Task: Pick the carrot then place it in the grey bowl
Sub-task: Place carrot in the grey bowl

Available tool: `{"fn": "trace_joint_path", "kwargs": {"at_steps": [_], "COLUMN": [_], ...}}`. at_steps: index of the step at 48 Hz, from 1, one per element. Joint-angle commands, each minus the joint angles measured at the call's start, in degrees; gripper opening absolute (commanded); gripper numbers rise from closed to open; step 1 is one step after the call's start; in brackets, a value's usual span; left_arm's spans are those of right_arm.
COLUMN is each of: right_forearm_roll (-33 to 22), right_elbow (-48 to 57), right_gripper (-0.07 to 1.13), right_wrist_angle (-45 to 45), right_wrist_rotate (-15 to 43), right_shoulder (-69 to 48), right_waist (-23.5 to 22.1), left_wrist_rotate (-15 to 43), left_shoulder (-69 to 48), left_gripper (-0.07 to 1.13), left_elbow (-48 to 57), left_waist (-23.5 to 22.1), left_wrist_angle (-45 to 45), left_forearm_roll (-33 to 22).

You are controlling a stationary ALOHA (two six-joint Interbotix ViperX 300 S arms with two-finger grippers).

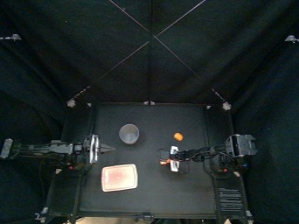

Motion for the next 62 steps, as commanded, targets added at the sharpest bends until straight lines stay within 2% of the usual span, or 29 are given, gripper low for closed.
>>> {"fn": "trace_joint_path", "kwargs": {"at_steps": [1, 4, 9, 17, 35, 52, 58, 62], "right_forearm_roll": [-0.3, -1.0, -2.2, -5.0, -9.5, -13.1, -12.7, -11.8], "right_elbow": [-1.8, -2.7, -4.7, -11.3, -33.0, -52.9, -57.2, -58.8], "right_gripper": [0.53, 0.41, 0.28, 0.19, 0.19, 0.19, 0.22, 0.28], "right_wrist_angle": [0.1, 0.3, 0.3, 0.5, 1.1, 7.6, 13.2, 15.7], "right_wrist_rotate": [-0.2, 0.0, 0.1, 0.3, 0.0, -0.4, -0.4, -0.5], "right_shoulder": [-1.0, -1.0, -1.1, -2.0, 3.5, 17.9, 20.7, 21.6], "right_waist": [-0.1, -0.4, -0.6, -3.3, -11.3, -11.7, -12.2, -12.3], "left_wrist_rotate": [0.0, 0.0, 0.0, 0.0, 0.0, 0.0, 0.0, 0.0], "left_shoulder": [0.1, 0.1, 0.1, 0.1, 0.1, 0.1, 0.1, 0.1], "left_gripper": [-0.01, -0.01, -0.01, -0.01, -0.01, -0.01, -0.01, -0.01], "left_elbow": [-0.9, -0.9, -0.9, -0.9, -0.9, -1.1, -1.1, -1.0], "left_waist": [0.0, 0.0, 0.0, 0.0, 0.1, 0.0, 0.0, -0.1], "left_wrist_angle": [-0.3, -0.3, -0.3, -0.3, -0.2, -0.2, -0.2, -0.3], "left_forearm_roll": [-0.1, 0.0, 0.0, 0.0, 0.1, 0.1, 0.0, -0.1]}}
